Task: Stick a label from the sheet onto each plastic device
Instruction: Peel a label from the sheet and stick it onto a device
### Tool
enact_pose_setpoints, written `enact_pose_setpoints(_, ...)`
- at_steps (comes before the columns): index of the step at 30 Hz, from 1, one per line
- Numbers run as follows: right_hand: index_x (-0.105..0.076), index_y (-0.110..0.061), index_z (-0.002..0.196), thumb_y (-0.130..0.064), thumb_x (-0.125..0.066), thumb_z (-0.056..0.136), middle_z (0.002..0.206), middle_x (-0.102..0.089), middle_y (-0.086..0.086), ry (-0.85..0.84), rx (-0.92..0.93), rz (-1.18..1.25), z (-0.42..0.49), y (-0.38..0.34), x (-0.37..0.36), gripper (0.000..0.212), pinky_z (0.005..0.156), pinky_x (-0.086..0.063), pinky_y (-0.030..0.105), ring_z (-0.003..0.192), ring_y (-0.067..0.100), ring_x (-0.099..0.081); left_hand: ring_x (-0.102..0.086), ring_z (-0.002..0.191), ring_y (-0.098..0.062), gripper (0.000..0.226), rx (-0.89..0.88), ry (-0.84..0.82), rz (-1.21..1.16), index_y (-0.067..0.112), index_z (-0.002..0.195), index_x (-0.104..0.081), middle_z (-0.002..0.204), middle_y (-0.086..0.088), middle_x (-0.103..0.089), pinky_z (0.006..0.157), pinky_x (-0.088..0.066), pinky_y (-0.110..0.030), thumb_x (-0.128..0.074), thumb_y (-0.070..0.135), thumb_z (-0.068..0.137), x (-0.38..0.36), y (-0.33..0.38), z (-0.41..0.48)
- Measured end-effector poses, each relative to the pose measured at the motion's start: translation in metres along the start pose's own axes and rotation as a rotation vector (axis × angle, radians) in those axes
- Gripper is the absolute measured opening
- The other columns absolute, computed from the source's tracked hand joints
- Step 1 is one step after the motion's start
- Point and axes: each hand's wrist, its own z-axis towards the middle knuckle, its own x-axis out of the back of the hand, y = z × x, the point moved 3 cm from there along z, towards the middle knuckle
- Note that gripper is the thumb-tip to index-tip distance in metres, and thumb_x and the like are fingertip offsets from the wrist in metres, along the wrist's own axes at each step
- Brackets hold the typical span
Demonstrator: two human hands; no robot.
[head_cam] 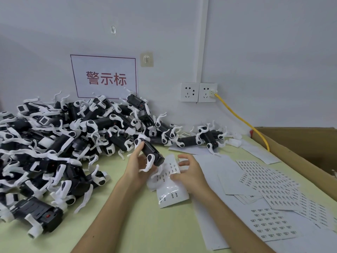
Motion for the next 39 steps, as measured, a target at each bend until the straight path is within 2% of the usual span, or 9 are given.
enact_pose_setpoints(4, -0.056, -0.03, 0.121, 0.009, -0.067, 0.079, 0.103, -0.068, 0.0, -0.02, -0.063, 0.177, 0.002, 0.0, 0.007, 0.059, 0.07, -0.058, 0.032, 0.087, 0.018, -0.07, -0.067, 0.072, -0.028, 0.051, -0.048, 0.002, -0.005, 0.002, 0.082, -0.067, 0.087, -0.017, -0.065, 0.062, -0.052, -0.03, -0.067, 0.053, 0.082, 0.005, -0.001, 0.003)
enact_pose_setpoints(8, -0.059, -0.043, 0.11, 0.009, -0.061, 0.083, 0.099, -0.068, -0.004, 0.113, 0.104, 0.184, 0.007, -0.011, 0.024, 0.059, 0.06, -0.053, 0.021, 0.085, 0.013, -0.067, -0.064, 0.067, -0.03, 0.051, -0.059, -0.082, -0.058, 0.01, 0.065, -0.071, 0.08, -0.012, -0.064, 0.057, -0.042, -0.033, -0.065, 0.056, 0.085, 0.006, -0.001, 0.005)
enact_pose_setpoints(13, -0.075, -0.04, 0.089, 0.008, -0.058, 0.087, 0.107, -0.067, -0.027, 0.212, 0.231, 0.197, 0.009, -0.012, 0.031, 0.051, 0.07, -0.048, 0.008, 0.091, 0.006, -0.064, -0.066, 0.103, -0.037, 0.063, 0.06, -0.32, 0.023, 0.005, 0.096, -0.073, 0.111, -0.019, -0.066, 0.083, -0.046, -0.043, -0.075, 0.064, 0.075, -0.007, -0.005, -0.007)
enact_pose_setpoints(15, -0.075, -0.037, 0.093, 0.006, -0.058, 0.088, 0.106, -0.065, -0.028, 0.208, 0.243, 0.158, 0.01, -0.012, 0.03, 0.047, 0.065, -0.047, 0.005, 0.092, 0.019, -0.059, -0.067, 0.085, -0.03, 0.059, 0.053, -0.382, 0.077, 0.009, 0.1, -0.076, 0.104, -0.011, -0.069, 0.071, -0.05, -0.035, -0.078, 0.062, 0.075, -0.015, -0.007, -0.012)
enact_pose_setpoints(19, -0.072, -0.036, 0.095, -0.003, -0.068, 0.087, 0.106, -0.064, -0.022, 0.232, 0.311, 0.039, 0.008, -0.014, 0.028, 0.034, 0.086, -0.039, 0.005, 0.103, -0.002, -0.059, -0.068, 0.076, -0.025, 0.049, 0.029, -0.417, 0.093, 0.013, 0.1, -0.08, 0.099, -0.008, -0.074, 0.071, -0.056, -0.034, -0.061, 0.056, 0.087, -0.025, -0.012, -0.015)
enact_pose_setpoints(25, -0.075, -0.032, 0.094, -0.024, -0.088, 0.075, 0.101, -0.053, -0.003, 0.334, 0.363, -0.13, 0.009, -0.013, 0.028, 0.025, 0.075, -0.035, 0.002, 0.089, 0.002, -0.052, -0.07, 0.078, -0.026, 0.053, 0.115, -0.488, 0.05, 0.005, 0.106, -0.078, 0.097, -0.01, -0.073, 0.071, -0.057, -0.032, -0.067, 0.054, 0.086, -0.026, -0.014, -0.017)
enact_pose_setpoints(31, -0.073, -0.04, 0.082, -0.038, -0.09, 0.07, 0.087, -0.046, -0.007, 0.357, 0.374, -0.26, 0.013, -0.009, 0.027, 0.021, 0.066, -0.036, 0.007, 0.081, 0.001, -0.051, -0.061, 0.065, -0.027, 0.052, 0.14, -0.471, 0.174, 0.009, 0.092, -0.074, 0.079, -0.01, -0.066, 0.061, -0.046, -0.033, -0.068, 0.059, 0.083, -0.028, -0.018, -0.02)
enact_pose_setpoints(35, -0.077, -0.031, 0.078, -0.033, -0.088, 0.074, 0.073, -0.049, -0.013, 0.311, 0.401, -0.305, 0.016, -0.004, 0.025, 0.013, 0.06, -0.038, 0.008, 0.069, -0.008, -0.053, -0.07, 0.065, -0.017, 0.054, 0.145, -0.446, 0.207, 0.011, 0.083, -0.081, 0.079, -0.004, -0.074, 0.057, -0.053, -0.021, -0.047, 0.053, 0.092, -0.026, -0.017, -0.021)
enact_pose_setpoints(39, -0.079, -0.021, 0.078, -0.026, -0.084, 0.079, 0.06, -0.048, -0.017, 0.268, 0.463, -0.421, 0.016, -0.003, 0.023, 0.007, 0.056, -0.036, 0.012, 0.06, -0.002, -0.052, -0.072, 0.076, -0.022, 0.057, 0.118, -0.423, 0.249, 0.007, 0.089, -0.08, 0.09, -0.011, -0.075, 0.064, -0.055, -0.025, -0.045, 0.053, 0.092, -0.026, -0.016, -0.021)
